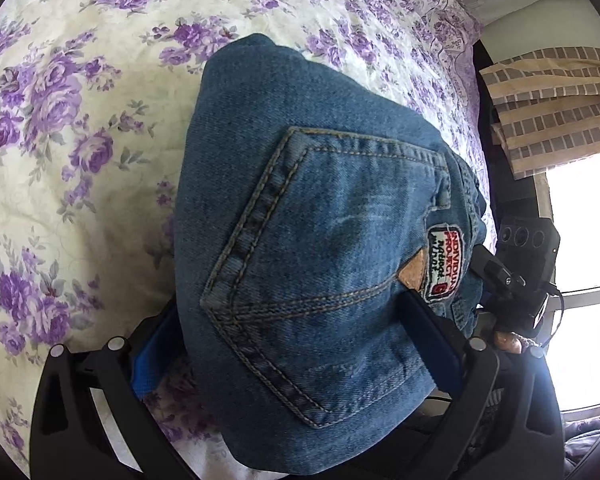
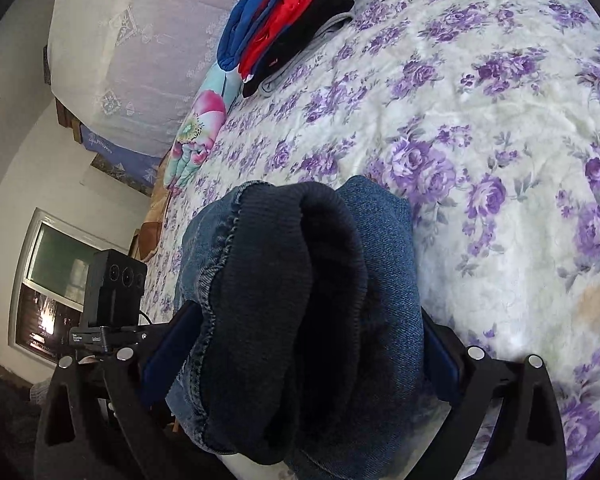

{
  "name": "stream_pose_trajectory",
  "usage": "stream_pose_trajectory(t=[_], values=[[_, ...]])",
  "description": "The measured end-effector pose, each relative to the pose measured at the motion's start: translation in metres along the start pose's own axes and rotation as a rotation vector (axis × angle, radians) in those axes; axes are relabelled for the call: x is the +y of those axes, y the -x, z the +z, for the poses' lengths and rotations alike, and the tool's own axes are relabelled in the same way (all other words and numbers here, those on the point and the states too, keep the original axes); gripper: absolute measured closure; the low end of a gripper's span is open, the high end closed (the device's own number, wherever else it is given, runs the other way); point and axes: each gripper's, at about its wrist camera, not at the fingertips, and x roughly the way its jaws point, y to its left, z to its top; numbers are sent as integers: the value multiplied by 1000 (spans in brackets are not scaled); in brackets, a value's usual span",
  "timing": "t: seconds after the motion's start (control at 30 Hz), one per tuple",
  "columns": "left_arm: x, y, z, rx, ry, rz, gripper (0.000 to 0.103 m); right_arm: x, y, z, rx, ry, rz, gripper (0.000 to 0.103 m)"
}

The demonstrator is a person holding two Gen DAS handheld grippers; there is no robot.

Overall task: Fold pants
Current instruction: 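Lift and carry the held jeans bundle with both tools toward the clothes stack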

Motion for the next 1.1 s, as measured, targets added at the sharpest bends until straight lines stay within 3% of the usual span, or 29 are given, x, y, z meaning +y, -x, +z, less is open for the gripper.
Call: stream_pose_trajectory(t=[0.2,0.37,0.53,0.6,0.73,0.87,1.1], values=[[-14,2,-1,-32,-64,21,12,2,-3,4,28,-23,-24,6],[-12,8,-3,-62,-68,14,22,7,5,-3,-18,-10,-61,29],[-9,12,-7,-78,-85,4,26,18,11,-7,-34,10,-92,38],[-5,11,-7,-75,-82,-5,26,21,13,-8,-33,27,-101,40],[6,3,-6,-65,-47,-46,10,17,13,-9,-29,10,-94,40],[-9,-2,-5,-57,-102,-1,5,7,13,-10,-22,-26,-66,40],[-12,17,-10,-116,-118,-27,39,20,19,-14,-40,1,-126,48]])
